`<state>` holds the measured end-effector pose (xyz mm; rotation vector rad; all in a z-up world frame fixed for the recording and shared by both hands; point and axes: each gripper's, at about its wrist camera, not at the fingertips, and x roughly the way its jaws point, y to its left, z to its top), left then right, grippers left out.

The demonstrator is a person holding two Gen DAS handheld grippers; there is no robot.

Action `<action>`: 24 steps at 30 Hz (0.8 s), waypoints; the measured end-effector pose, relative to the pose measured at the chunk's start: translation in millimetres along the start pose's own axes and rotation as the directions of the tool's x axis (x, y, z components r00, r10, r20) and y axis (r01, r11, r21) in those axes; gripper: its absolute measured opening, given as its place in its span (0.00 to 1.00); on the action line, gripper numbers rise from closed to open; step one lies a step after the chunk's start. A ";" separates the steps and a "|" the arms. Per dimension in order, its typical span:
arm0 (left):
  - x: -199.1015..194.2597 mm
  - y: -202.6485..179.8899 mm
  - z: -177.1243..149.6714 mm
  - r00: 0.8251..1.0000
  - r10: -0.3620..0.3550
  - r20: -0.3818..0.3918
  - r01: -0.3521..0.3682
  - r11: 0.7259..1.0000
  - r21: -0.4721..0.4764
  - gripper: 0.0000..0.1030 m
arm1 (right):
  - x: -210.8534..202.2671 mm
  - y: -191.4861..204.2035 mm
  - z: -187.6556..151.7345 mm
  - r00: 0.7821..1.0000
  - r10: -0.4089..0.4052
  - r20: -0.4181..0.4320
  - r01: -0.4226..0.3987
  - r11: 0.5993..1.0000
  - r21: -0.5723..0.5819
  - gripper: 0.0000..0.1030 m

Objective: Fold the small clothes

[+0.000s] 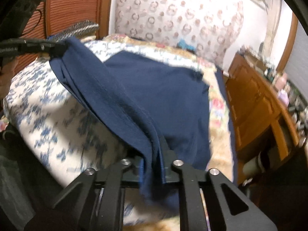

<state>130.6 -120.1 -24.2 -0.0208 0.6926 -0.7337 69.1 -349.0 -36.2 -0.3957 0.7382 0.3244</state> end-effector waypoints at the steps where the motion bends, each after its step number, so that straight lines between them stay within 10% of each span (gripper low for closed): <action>1: 1.2 4.9 3.7 1.000 0.000 0.002 0.000 1.000 -0.006 0.04 | 0.3 -6.9 10.4 1.000 -0.009 0.018 0.009 1.000 -0.001 0.08; 24: 94.1 107.0 65.0 0.990 0.059 -0.131 -0.074 0.991 -0.113 0.05 | 137.1 -71.4 123.1 0.993 0.102 -0.053 -0.103 0.994 -0.027 0.08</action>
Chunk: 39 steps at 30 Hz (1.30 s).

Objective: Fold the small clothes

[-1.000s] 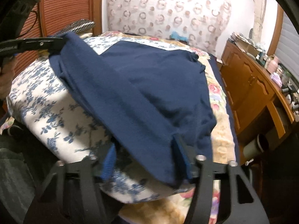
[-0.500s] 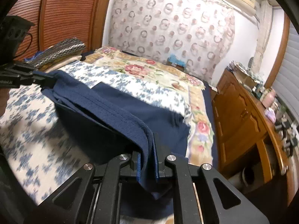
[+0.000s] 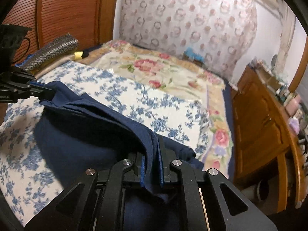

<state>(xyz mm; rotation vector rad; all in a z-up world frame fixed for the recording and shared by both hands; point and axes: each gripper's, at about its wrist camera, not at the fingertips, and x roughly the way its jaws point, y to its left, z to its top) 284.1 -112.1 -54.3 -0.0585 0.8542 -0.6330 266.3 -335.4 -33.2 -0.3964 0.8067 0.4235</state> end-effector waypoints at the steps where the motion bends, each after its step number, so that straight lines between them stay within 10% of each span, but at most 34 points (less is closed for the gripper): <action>1: 3.5 2.3 0.9 1.000 -0.006 -0.008 0.006 1.000 -0.002 0.06 | 4.1 -1.1 -0.8 1.000 0.005 -0.010 -0.005 1.000 -0.001 0.08; 6: 7.9 6.3 2.1 1.000 0.013 -0.023 -0.013 1.000 0.014 0.36 | 18.5 -6.4 3.6 0.999 0.038 -0.036 -0.038 0.999 0.002 0.11; 14: 10.8 15.9 2.1 0.998 0.044 -0.038 -0.043 0.999 0.032 0.42 | 11.7 -35.0 28.7 0.999 -0.001 0.037 -0.003 0.995 0.103 0.54; 24: 36.1 29.9 7.0 0.993 0.085 -0.080 -0.084 0.996 0.013 0.43 | -20.4 -59.9 46.6 0.984 -0.153 0.085 0.139 0.978 0.157 0.54; 36: 55.0 35.5 6.9 0.990 0.070 -0.120 -0.071 0.997 -0.002 0.44 | -19.6 -9.7 -14.3 0.999 -0.005 -0.048 0.011 0.990 0.138 0.54; 39: 57.9 37.4 6.0 0.989 0.064 -0.130 -0.066 0.998 -0.010 0.45 | -14.6 -5.9 -25.7 0.997 -0.010 -0.083 0.019 0.993 0.119 0.39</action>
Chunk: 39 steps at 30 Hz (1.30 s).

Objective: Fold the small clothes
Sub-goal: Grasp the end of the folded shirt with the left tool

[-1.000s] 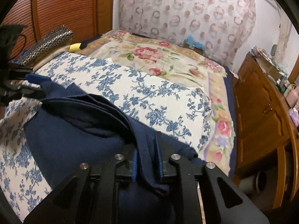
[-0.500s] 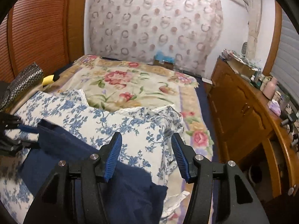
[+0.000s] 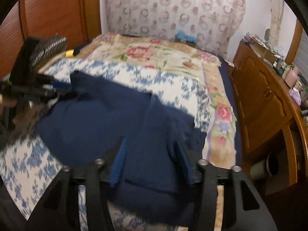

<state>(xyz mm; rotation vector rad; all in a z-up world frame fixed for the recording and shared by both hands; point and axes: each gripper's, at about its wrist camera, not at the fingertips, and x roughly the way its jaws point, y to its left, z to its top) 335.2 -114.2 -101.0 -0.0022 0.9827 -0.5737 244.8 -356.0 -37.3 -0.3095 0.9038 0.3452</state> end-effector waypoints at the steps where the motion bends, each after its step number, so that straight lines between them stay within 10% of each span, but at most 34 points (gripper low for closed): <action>1: 1.0 0.5 0.2 1.000 -0.001 -0.002 0.001 1.000 -0.001 0.45 | 1.8 -2.2 -1.2 1.000 0.003 -0.008 -0.003 1.000 -0.003 0.30; 4: 2.1 1.1 0.7 1.000 -0.001 -0.003 0.001 1.000 0.000 0.45 | 0.5 -10.9 2.0 1.000 -0.010 0.004 0.010 1.000 -0.003 0.12; 12: 6.2 4.3 4.1 1.000 -0.009 0.000 0.009 1.000 -0.006 0.45 | 3.4 -65.6 28.4 0.981 -0.180 0.073 0.171 0.978 0.117 0.11; 18: 7.7 6.7 7.2 0.999 -0.034 0.013 0.034 0.999 -0.021 0.45 | -1.3 -69.7 22.2 0.980 -0.173 0.102 0.155 0.974 0.165 0.68; 22: 8.9 6.1 9.4 0.999 -0.051 0.018 0.051 0.998 -0.026 0.44 | -2.2 -65.9 8.9 0.984 -0.153 0.095 0.134 0.975 0.178 0.70; 29: 6.2 -3.8 10.7 0.997 -0.074 0.031 0.074 0.997 0.002 0.12 | -3.8 -66.7 -9.2 0.988 -0.129 0.086 0.108 0.971 0.212 0.70; 39: -60.5 7.4 15.2 0.970 -0.141 0.197 0.144 0.990 -0.002 0.10 | -9.0 -54.9 -3.7 0.991 -0.059 0.117 0.031 0.974 0.222 0.71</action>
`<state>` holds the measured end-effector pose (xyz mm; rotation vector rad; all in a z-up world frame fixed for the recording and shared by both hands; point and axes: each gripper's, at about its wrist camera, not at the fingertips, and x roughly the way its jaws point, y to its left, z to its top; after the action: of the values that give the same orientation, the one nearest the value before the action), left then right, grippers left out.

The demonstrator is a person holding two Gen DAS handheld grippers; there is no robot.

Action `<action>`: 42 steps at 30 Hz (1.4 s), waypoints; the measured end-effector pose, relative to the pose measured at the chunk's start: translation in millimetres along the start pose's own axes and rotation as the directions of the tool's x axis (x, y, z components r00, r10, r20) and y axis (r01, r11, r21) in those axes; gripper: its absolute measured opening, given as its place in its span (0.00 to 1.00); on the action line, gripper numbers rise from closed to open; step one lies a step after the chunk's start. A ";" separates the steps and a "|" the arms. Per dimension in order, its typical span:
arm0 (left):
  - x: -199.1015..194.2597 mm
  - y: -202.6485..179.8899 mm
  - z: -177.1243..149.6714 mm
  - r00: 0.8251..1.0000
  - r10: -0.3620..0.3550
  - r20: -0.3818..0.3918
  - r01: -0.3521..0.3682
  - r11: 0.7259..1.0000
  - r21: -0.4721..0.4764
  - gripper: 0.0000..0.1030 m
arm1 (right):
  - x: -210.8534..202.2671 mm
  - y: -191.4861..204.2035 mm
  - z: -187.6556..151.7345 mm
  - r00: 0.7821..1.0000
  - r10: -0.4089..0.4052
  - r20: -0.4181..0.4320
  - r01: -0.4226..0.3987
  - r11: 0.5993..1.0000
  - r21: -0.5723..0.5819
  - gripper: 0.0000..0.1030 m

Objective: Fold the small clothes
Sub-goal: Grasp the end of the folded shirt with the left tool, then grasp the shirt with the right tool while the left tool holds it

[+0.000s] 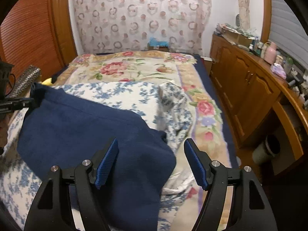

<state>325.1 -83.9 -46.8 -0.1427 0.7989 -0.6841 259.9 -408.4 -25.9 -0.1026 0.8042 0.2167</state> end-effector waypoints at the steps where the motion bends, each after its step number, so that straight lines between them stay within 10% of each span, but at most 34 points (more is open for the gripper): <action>1: -9.6 2.9 2.4 1.000 0.011 0.013 -0.011 1.000 0.003 0.10 | -0.4 3.8 1.6 1.000 0.008 0.003 -0.008 1.000 -0.004 0.71; 24: -6.3 64.5 -24.3 0.984 0.169 -0.064 -0.172 0.984 -0.038 0.11 | 84.0 42.0 21.1 0.967 0.210 -0.147 -0.201 0.977 0.073 0.75; 32: -11.2 55.6 -24.7 0.984 0.171 -0.040 -0.172 0.985 -0.017 0.10 | 78.9 61.9 21.3 0.938 0.308 -0.157 -0.308 0.951 0.023 0.23; 42: -69.5 27.5 -15.2 0.982 0.177 0.068 -0.178 0.984 0.008 0.10 | 26.9 84.3 40.1 0.957 0.289 0.016 -0.288 0.957 -0.046 0.15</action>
<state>294.0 -17.8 -24.9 -0.0806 0.7325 -0.5136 286.7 -315.3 -18.3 -0.0229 0.7910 0.5111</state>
